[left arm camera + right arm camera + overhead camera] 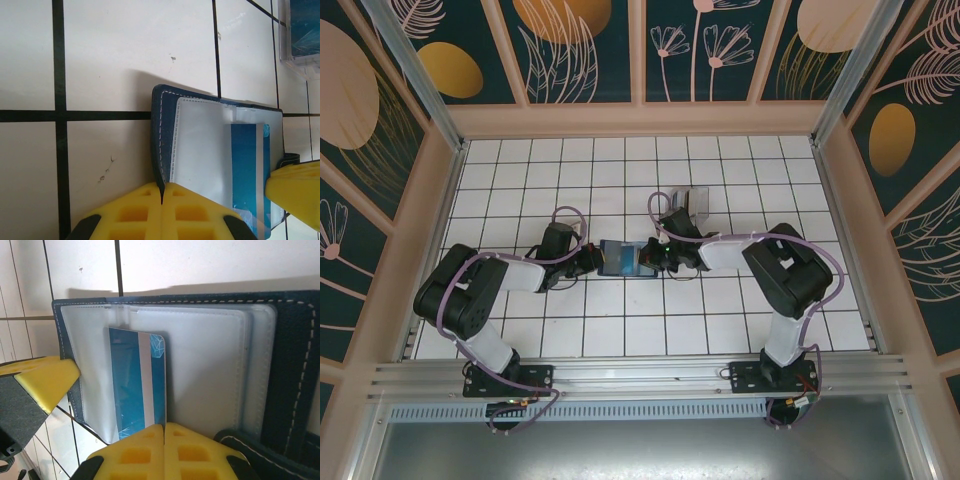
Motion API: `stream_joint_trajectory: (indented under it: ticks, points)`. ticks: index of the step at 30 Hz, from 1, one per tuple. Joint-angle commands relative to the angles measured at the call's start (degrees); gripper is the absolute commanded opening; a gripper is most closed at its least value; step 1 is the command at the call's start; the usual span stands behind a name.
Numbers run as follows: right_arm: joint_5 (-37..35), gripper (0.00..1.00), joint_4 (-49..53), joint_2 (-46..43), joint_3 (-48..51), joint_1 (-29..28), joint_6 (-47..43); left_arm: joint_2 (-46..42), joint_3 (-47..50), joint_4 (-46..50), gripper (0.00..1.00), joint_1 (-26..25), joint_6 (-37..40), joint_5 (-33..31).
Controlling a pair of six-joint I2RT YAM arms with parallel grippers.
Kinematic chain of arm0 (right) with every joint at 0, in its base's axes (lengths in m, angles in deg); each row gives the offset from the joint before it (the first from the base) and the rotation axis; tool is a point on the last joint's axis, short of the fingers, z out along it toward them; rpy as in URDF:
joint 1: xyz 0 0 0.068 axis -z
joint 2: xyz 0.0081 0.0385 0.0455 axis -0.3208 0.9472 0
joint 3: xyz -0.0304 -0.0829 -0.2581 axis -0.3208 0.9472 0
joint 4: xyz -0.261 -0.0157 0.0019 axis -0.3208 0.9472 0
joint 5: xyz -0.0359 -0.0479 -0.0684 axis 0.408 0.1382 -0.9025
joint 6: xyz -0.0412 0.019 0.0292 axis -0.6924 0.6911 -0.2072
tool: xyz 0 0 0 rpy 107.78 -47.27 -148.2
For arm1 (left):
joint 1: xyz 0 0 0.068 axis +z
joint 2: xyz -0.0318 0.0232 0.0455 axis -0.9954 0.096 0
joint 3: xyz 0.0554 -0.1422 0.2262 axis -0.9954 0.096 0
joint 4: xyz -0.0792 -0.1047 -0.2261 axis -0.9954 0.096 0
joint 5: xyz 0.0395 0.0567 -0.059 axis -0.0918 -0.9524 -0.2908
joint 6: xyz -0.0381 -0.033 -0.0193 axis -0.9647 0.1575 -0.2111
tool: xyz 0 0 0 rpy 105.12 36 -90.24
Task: Put the credit cards into the card holder
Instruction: Insert the credit card into the card slot.
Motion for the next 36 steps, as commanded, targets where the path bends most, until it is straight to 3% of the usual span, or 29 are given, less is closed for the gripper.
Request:
stream_joint_trajectory:
  ticks: [1,17,23,26,31,33,36]
  points:
    - [1.1,0.0,-0.8,2.1,-0.1,-0.3,0.0,3.3,2.4,8.4,0.01,0.0,0.6,-4.9]
    - [0.7,0.0,-7.9,4.0,2.0,-0.1,5.3,3.1,1.6,9.4,0.01,0.1,1.8,-5.9]
    - [4.2,0.0,-8.5,3.8,2.1,0.4,4.2,2.6,1.8,10.2,0.04,0.1,1.8,-6.7]
    - [3.8,0.14,-5.4,3.1,1.6,0.0,2.2,2.7,1.2,10.7,0.04,0.1,2.1,-7.1]
    - [4.9,0.23,-2.5,2.6,0.9,-0.5,0.9,3.3,1.8,8.7,0.04,0.1,0.4,-6.0]
    - [5.5,0.22,-3.2,2.2,1.3,-0.6,1.4,3.4,1.5,9.5,0.04,0.0,0.7,-6.0]
    - [6.0,0.03,-5.3,1.7,1.9,-0.5,2.2,3.0,2.2,8.6,0.04,0.1,0.3,-6.3]
